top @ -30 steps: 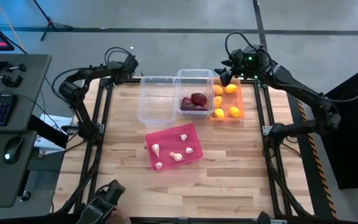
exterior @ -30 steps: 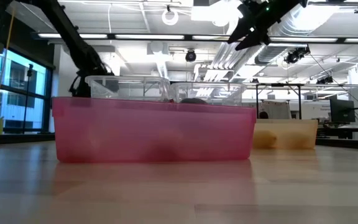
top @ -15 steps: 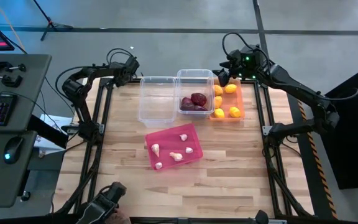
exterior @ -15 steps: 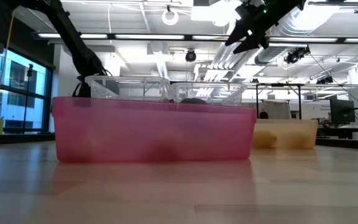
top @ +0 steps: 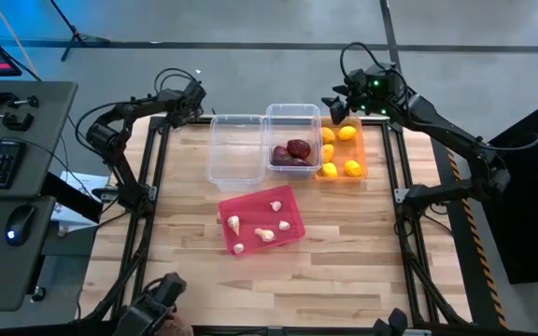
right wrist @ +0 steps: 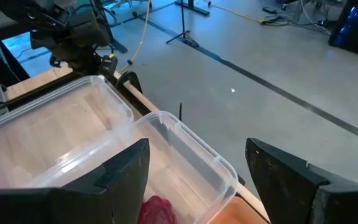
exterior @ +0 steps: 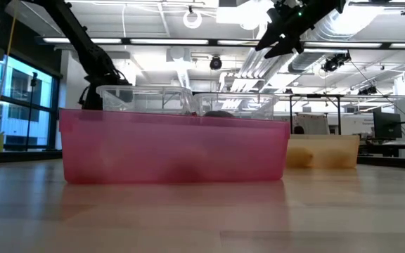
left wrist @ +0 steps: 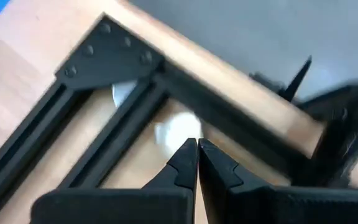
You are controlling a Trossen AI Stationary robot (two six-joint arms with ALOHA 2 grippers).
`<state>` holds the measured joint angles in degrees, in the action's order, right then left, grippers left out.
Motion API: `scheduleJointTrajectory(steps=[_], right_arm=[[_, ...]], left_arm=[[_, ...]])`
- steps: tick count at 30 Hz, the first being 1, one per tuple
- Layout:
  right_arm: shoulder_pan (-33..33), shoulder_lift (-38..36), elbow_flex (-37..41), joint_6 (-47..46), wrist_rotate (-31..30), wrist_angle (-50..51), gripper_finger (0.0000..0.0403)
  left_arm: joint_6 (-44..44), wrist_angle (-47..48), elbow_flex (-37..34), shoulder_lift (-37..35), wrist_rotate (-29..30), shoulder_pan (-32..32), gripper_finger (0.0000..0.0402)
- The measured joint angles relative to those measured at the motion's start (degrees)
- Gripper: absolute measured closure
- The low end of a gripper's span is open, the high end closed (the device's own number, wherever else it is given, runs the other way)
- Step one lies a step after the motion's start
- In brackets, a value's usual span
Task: Sort produce into baskets
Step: Put the white garlic into the pink bin
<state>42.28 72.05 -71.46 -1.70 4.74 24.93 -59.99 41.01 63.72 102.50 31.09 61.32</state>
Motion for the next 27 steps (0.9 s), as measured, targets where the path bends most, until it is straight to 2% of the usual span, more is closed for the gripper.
scheduleJointTrajectory(steps=[8, 17, 23, 27], right_arm=[[0.2, 0.0, 0.0, 0.0, 0.4, 0.8, 0.0146], [0.2, 0.0, 0.0, -1.3, 1.7, 2.3, 0.0146], [0.2, 0.0, 0.0, -0.9, 1.9, 2.3, 0.0146], [0.2, 0.0, 0.0, 0.0, 2.3, 2.3, 0.0146]], left_arm=[[-3.5, -3.9, 0.0, 1.3, 4.8, 1.4, 0.0401], [6.0, 0.1, 0.0, 4.9, 6.1, -1.3, 0.0401], [8.1, 0.3, 0.4, 4.8, 3.3, -0.9, 0.0401], [12.4, 2.1, 2.0, 4.7, -4.2, 0.6, 0.0401]])
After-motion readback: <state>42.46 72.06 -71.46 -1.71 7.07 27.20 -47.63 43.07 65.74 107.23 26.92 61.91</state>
